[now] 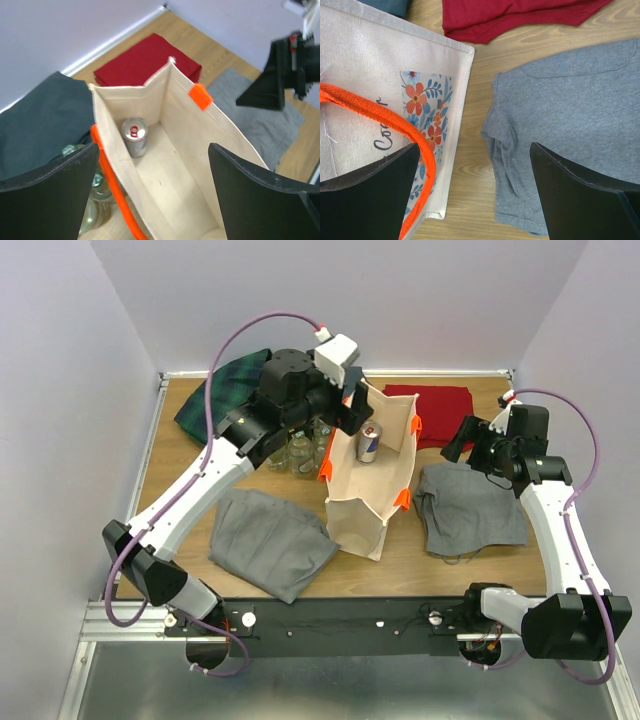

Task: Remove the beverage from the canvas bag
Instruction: Adjust the drink in the canvas bag.

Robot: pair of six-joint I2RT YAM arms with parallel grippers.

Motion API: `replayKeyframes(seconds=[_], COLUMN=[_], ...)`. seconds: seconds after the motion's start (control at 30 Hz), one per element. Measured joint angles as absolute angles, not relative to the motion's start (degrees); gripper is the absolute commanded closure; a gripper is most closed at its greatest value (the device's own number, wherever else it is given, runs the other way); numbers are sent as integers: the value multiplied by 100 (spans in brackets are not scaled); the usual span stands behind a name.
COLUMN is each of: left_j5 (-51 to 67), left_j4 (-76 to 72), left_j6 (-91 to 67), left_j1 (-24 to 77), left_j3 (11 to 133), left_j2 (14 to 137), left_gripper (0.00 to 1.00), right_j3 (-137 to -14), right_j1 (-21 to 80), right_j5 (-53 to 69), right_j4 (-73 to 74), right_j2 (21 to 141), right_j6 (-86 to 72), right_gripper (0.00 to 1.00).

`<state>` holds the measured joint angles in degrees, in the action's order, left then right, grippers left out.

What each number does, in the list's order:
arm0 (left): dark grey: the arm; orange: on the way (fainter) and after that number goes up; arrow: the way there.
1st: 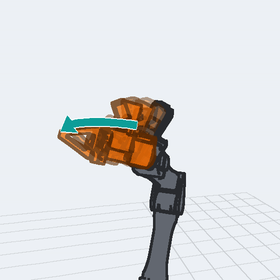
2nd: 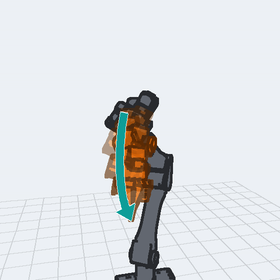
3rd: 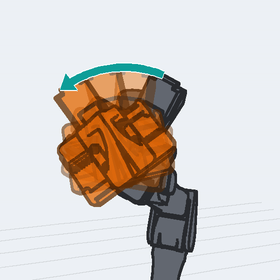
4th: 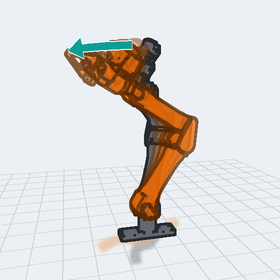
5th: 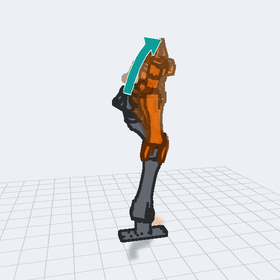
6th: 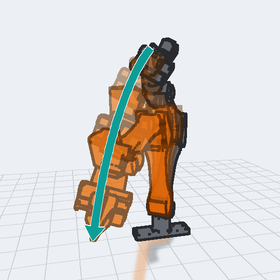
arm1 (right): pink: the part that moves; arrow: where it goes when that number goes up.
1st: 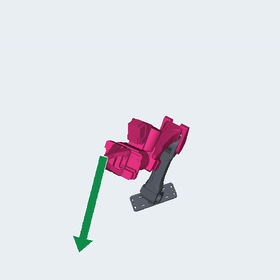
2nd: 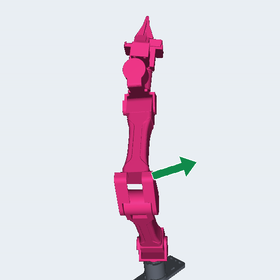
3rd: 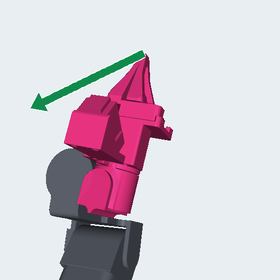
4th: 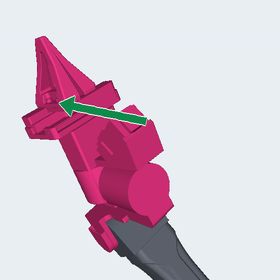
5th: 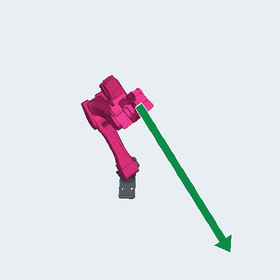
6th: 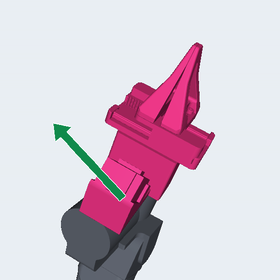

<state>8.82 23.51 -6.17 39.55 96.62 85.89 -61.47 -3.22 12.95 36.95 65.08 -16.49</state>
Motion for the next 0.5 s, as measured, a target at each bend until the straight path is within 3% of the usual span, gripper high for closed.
replayKeyframes(seconds=[0.5], left_j5=[1404], left_j4=[3063], left_j6=[-425], left_j1=[4296], left_j3=[10742], left_j2=[9843], left_gripper=[1], right_j3=[-6143], right_j1=[-322], right_j5=[1295], right_j4=[3693], right_j2=[6508], right_j6=[-1651], right_gripper=[0])
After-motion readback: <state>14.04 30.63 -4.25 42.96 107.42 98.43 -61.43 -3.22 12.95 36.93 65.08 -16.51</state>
